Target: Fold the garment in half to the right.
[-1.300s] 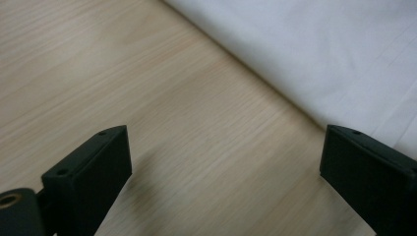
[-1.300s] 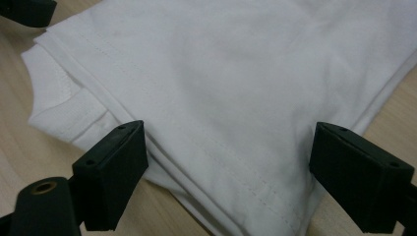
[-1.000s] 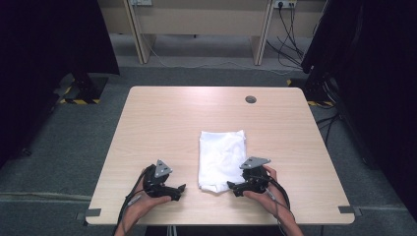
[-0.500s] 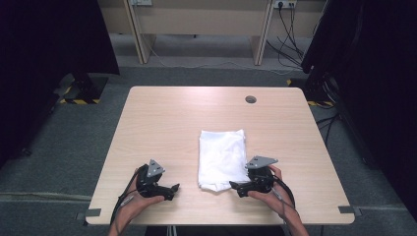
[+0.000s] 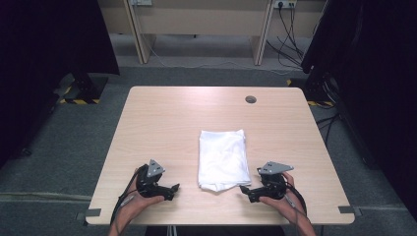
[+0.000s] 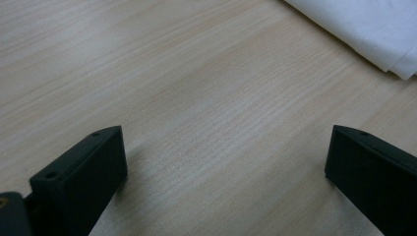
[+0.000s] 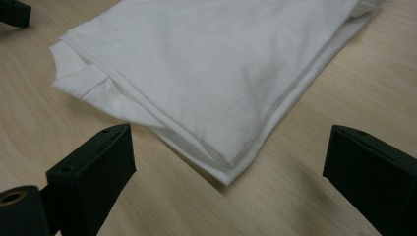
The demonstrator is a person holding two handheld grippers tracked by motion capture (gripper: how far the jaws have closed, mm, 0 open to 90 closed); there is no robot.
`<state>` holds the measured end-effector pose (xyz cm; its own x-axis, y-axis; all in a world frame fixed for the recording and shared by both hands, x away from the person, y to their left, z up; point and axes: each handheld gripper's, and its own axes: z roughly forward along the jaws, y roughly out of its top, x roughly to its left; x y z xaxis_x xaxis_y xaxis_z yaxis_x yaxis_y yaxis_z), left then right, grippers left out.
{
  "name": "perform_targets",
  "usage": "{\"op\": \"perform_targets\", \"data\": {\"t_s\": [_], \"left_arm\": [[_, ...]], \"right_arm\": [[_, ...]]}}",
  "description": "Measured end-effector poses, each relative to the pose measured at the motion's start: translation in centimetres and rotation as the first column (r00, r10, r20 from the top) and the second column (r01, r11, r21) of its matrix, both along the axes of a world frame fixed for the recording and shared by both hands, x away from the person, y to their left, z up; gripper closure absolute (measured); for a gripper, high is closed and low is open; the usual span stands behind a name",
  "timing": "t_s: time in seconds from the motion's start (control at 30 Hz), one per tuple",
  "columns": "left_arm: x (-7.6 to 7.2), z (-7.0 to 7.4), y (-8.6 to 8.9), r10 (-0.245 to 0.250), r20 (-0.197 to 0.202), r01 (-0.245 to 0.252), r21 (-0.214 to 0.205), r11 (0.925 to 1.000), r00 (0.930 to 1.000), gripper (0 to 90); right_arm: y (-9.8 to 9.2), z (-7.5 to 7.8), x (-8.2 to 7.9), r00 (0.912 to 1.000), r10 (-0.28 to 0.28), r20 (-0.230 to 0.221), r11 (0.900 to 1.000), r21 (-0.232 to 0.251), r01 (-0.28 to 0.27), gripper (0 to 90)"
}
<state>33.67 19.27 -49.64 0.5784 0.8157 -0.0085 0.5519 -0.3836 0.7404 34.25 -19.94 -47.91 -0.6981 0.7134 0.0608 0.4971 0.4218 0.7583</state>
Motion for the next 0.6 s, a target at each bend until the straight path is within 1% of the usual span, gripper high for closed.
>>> {"op": "perform_targets", "data": {"t_s": [0.37, 0.6], "left_arm": [[0.0, 0.0, 0.0, 0.000, 0.000, 0.000, 0.000, 1.0000, 1.0000, 1.3], [0.0, 0.0, 0.0, 0.000, 0.000, 0.000, 0.000, 1.0000, 1.0000, 1.3]], "right_arm": [[-1.4, 0.6, -1.0, 0.9995, -0.025, 0.021, 0.9991, 0.036, 0.024, 5.5], [-2.2, 0.3, -1.7, 0.9991, -0.038, 0.020, 0.9980, 0.051, 0.037, 5.5]]}}
